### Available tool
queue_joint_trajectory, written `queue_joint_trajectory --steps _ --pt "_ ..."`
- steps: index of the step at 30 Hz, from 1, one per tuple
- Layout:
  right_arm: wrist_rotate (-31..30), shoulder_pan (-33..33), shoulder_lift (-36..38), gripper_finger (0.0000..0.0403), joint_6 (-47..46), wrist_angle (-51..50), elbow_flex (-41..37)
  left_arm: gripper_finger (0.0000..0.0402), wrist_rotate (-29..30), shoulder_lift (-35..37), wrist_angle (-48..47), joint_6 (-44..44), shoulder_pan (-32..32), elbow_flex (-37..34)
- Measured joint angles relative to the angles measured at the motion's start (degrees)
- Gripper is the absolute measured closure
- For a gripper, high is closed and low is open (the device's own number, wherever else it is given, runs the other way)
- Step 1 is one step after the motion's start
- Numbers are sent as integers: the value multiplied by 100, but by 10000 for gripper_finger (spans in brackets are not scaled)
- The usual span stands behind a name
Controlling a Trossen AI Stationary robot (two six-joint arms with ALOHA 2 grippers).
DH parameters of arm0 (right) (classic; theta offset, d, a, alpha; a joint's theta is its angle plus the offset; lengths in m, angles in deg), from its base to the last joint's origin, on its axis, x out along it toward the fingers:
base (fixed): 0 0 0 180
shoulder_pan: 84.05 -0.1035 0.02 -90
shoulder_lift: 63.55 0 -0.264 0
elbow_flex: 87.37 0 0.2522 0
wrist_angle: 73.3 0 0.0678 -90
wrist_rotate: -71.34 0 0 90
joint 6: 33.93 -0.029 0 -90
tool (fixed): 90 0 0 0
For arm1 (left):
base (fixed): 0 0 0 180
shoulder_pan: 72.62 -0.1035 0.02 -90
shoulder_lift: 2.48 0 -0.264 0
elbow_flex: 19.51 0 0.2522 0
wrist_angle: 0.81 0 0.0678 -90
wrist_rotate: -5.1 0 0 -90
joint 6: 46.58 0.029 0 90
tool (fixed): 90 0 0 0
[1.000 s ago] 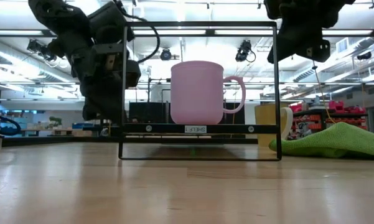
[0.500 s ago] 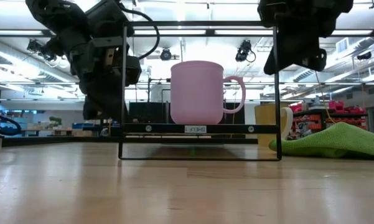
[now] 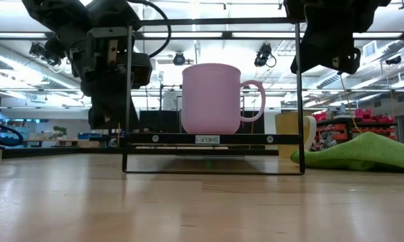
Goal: Stack small to large cups/mugs on shelf
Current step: Move the shelf from left to the middle table
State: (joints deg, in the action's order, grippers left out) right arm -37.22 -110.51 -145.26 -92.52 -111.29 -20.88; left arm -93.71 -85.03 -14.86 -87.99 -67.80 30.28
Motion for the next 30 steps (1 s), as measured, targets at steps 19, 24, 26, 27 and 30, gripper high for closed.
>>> queue_joint_trajectory --steps 19,24,26,27,30 --pt "-2 -291 0 399 -279 15 0 387 22 0 418 -356 531 0" --pt "-225 -290 0 400 -341 20 4 383 255 0 427 -261 523 0" --pt "-236 -230 0 400 -342 -12 4 391 275 11 412 -142 412 0" --pt "-239 -199 0 400 -344 -65 4 394 300 23 379 -96 341 0" --pt "-287 -67 0 400 -467 -324 4 396 358 48 45 55 1 0"
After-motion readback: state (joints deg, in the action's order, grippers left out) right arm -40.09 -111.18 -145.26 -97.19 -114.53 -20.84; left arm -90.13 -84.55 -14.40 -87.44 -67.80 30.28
